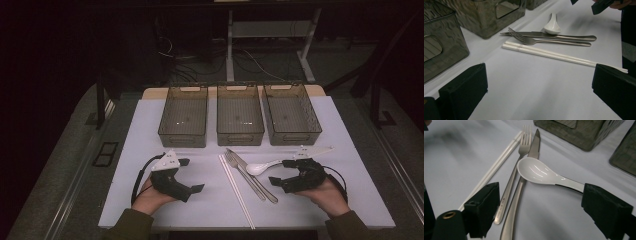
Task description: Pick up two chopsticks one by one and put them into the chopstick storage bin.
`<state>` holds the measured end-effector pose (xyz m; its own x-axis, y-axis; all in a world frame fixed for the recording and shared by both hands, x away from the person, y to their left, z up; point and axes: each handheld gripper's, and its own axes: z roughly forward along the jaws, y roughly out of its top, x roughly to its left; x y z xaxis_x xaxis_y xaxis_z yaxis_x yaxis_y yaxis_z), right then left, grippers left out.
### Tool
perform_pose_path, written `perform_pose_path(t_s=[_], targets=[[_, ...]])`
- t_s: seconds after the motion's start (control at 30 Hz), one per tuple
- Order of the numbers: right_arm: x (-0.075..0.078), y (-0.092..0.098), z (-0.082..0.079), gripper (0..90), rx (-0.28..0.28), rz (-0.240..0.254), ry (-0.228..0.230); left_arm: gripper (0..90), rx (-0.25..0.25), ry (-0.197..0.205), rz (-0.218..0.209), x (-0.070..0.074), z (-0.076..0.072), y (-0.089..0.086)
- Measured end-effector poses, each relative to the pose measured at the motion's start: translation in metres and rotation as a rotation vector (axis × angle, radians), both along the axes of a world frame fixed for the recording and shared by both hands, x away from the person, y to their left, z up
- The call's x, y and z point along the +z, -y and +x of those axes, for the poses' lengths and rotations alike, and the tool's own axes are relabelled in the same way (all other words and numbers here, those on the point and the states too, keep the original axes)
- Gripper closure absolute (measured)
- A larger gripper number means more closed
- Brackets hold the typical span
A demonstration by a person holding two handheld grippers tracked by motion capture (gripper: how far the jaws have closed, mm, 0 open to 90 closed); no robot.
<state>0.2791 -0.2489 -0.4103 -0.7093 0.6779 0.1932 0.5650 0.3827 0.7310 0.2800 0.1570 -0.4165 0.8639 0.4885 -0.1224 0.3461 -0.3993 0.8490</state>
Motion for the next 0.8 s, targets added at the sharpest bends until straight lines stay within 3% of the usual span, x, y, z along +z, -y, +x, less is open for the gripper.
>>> perform_pose_path(t_s=[0.33, 0.8], targets=[[0.005, -0.025, 0.004, 36.0, 0.046, -0.015, -0.024, 0.0, -0.003, -0.003, -0.001, 0.000, -0.001, 0.000], [0.006, -0.061, 0.009, 51.9, 0.104, -0.060, -0.059, 0.0, -0.006, -0.008, -0.003, 0.000, -0.001, 0.000]])
